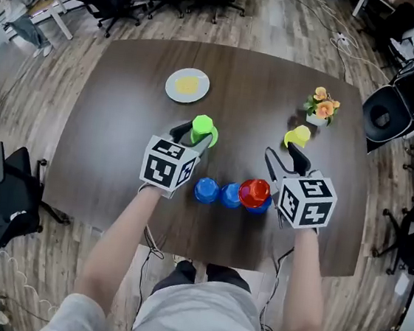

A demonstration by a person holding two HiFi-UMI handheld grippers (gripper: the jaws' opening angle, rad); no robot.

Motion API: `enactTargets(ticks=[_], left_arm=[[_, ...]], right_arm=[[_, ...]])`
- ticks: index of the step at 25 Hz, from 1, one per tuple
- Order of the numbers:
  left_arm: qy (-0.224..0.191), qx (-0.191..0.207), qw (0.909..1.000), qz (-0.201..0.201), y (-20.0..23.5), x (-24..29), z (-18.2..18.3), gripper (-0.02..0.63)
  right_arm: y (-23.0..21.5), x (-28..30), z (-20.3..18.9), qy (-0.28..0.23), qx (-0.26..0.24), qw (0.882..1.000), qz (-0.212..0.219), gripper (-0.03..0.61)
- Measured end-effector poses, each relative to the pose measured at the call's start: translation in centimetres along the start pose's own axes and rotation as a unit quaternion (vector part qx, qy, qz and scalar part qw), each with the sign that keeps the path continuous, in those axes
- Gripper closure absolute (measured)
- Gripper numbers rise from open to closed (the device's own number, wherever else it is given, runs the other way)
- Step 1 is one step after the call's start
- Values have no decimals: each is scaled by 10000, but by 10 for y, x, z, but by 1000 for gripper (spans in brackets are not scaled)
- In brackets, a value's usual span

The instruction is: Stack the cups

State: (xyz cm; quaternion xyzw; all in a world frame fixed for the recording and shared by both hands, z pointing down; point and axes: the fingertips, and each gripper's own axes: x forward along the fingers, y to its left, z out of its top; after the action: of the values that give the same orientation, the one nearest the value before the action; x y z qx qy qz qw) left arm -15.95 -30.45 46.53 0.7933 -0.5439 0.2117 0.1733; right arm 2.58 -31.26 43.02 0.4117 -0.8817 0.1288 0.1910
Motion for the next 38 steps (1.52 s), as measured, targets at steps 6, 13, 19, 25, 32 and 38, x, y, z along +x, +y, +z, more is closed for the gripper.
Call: enactTargets(ticks=[6, 13, 19, 25, 32, 38], left_arm=[[-175, 246, 9991, -311, -31, -32, 13, 397], [-178, 456, 9970, -594, -62, -56, 8, 397], [-87, 549, 9945, -883, -87, -69, -6, 397], [11, 638, 9918, -1111, -108, -71, -18, 397], [107, 728, 9890, -1280, -126, -71, -31, 397], [177, 808, 9875, -1342, -131, -70, -39, 396]], right_arm=[[12, -26, 11, -256, 67, 9988, -410, 353], [26, -45, 9, -369, 177, 9972, -633, 353], [34, -61, 6, -464, 271, 9954, -799, 353], [38, -73, -2, -447, 322, 9944, -905, 353], [37, -84, -10, -445, 384, 9936, -970, 353], [37, -82, -13, -424, 412, 9936, -960, 353]])
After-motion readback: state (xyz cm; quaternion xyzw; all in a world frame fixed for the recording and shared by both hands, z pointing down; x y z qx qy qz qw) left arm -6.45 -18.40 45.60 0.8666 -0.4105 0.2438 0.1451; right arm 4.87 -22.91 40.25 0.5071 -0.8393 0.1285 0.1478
